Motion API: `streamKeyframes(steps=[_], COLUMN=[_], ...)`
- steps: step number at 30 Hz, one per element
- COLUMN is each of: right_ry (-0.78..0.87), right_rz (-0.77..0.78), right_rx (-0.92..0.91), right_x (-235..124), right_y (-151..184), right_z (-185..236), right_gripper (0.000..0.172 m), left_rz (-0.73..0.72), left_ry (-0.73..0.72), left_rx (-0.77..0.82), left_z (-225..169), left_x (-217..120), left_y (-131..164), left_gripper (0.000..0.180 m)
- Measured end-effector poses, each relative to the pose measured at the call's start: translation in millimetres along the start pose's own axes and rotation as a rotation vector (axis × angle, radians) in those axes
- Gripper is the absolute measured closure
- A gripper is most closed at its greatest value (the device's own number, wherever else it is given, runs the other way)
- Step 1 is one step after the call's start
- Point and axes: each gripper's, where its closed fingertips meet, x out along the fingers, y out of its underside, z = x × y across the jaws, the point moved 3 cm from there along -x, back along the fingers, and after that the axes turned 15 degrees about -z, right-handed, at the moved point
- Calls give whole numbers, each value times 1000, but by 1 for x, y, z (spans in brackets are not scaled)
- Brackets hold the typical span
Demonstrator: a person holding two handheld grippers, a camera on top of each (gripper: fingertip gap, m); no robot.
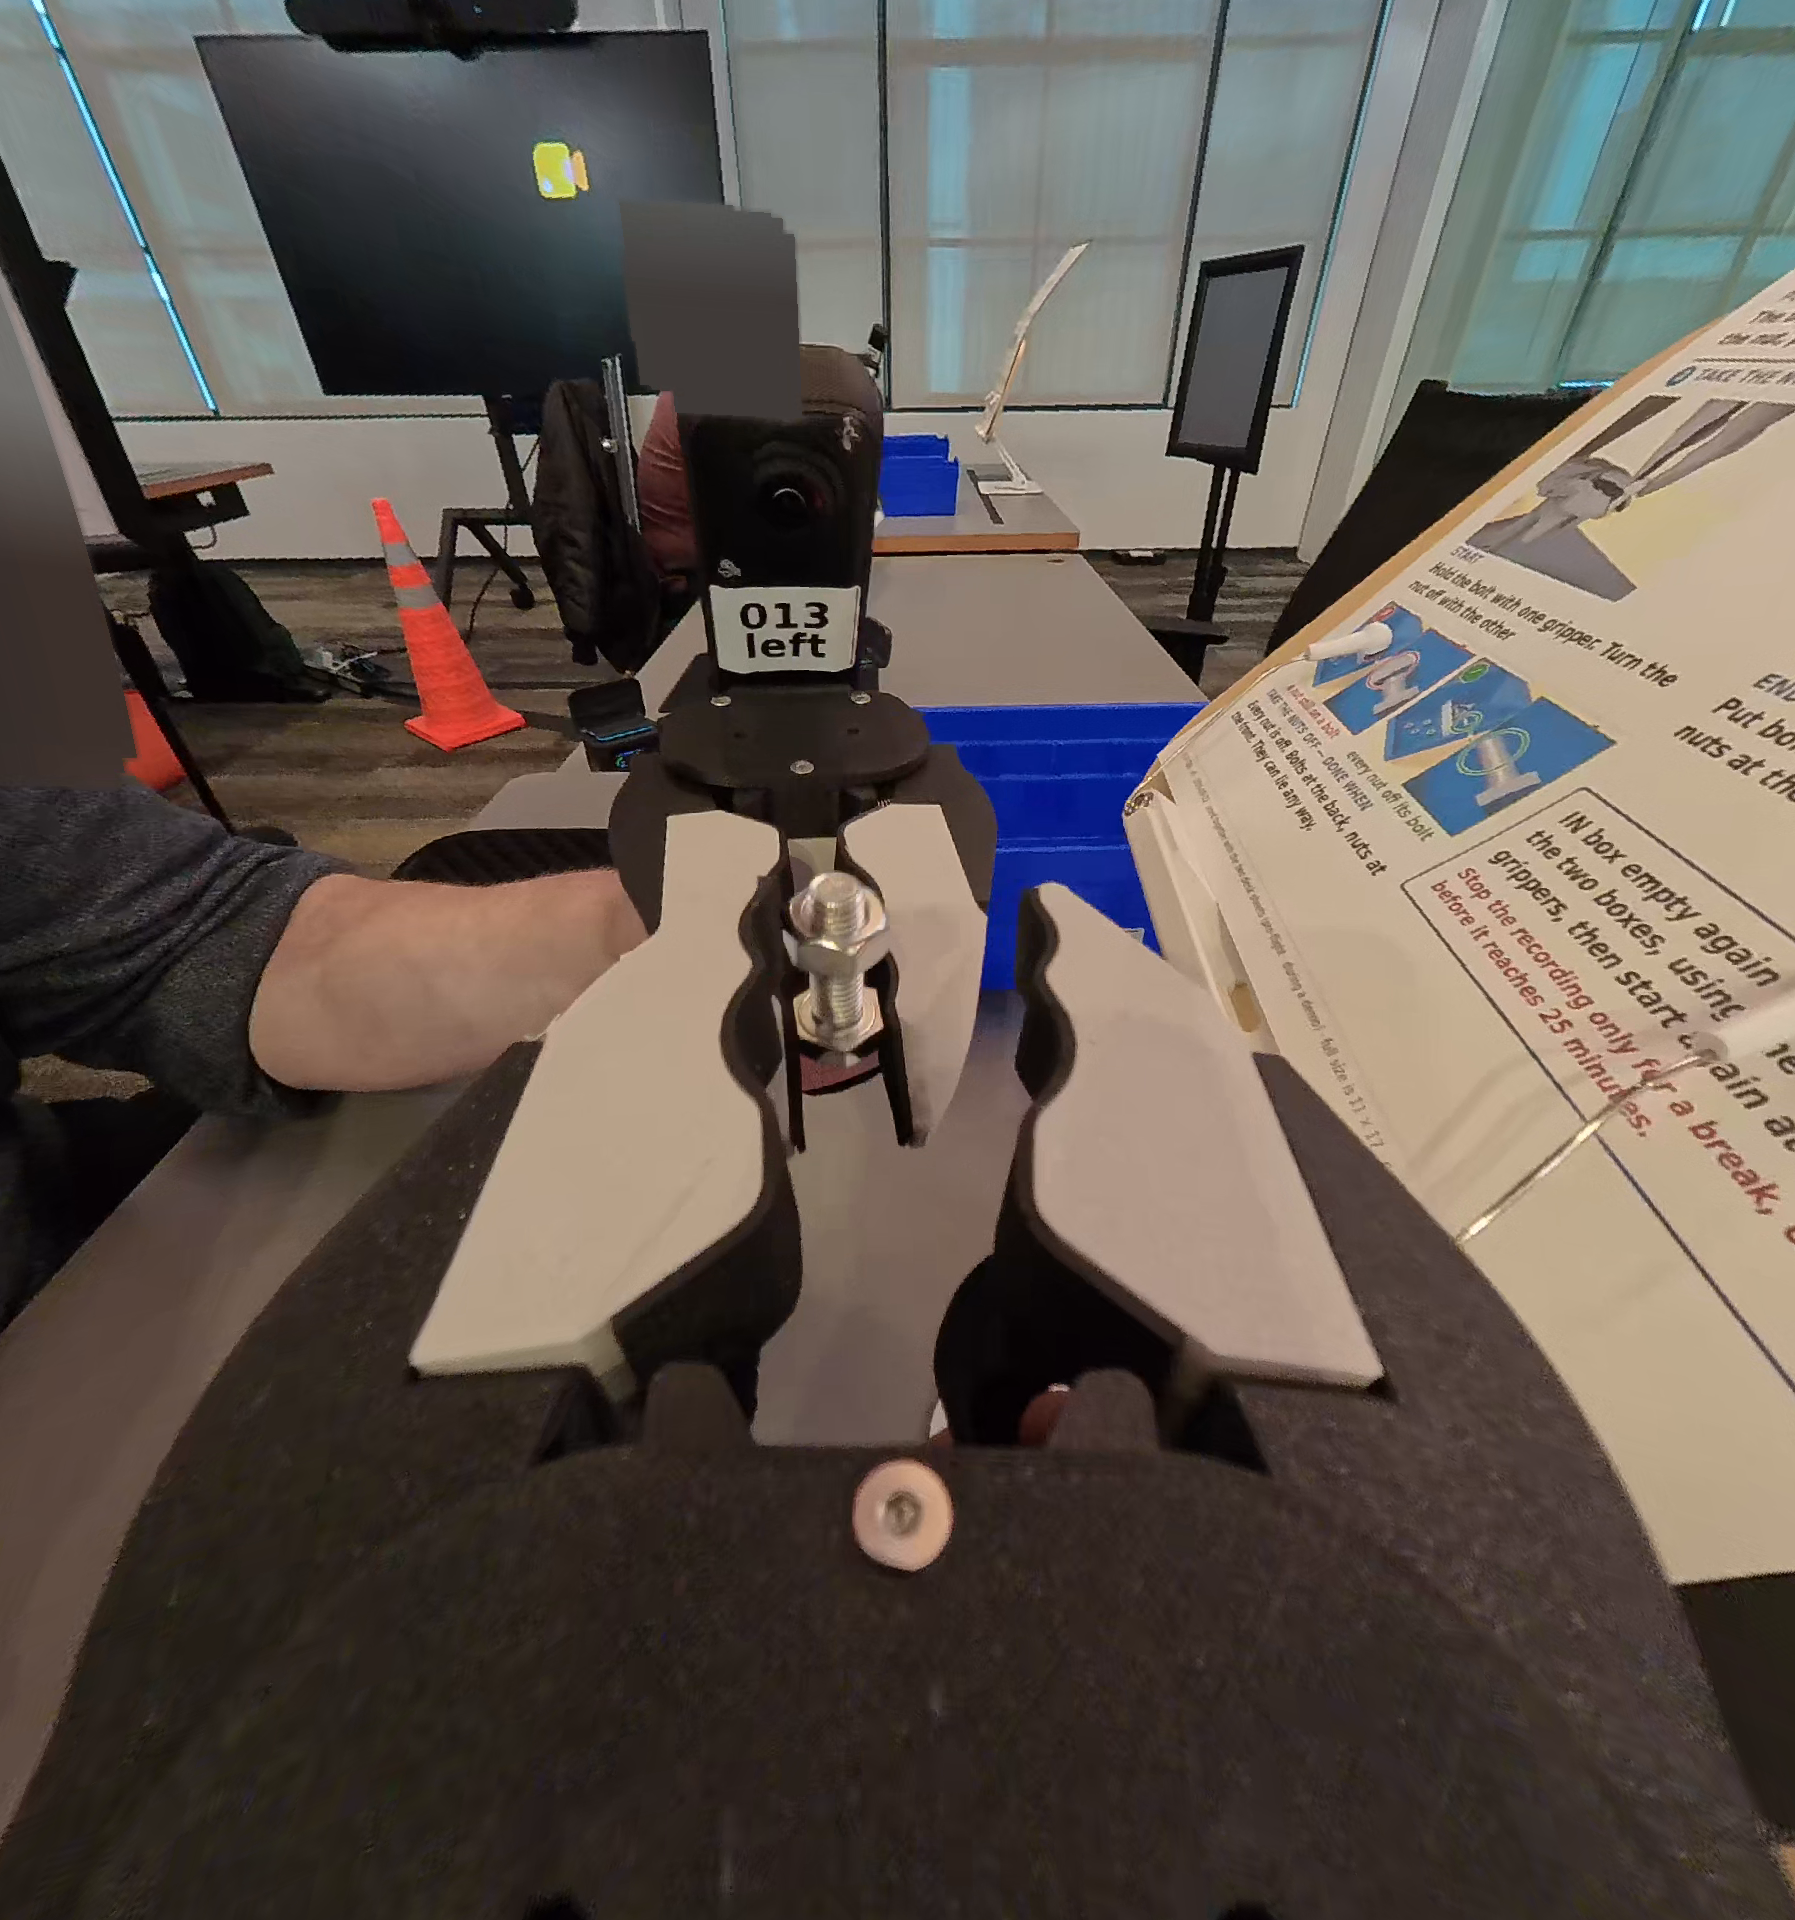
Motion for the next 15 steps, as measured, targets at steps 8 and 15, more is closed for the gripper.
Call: streamKeyframes(steps=[8,15], right_ry=[-15,-19], right_rz=[-34,0], right_rx=[-3,-9], right_x=[-14,-1], right_y=[-7,3], right_z=[-4,1], right_gripper=[133,130], left_rz=[5,-6], left_ry=[-16,8], left_rx=[-7,-19], left_z=[4,-1], left_x=[-5,1], left_y=[-1,0], left_gripper=[162,162])
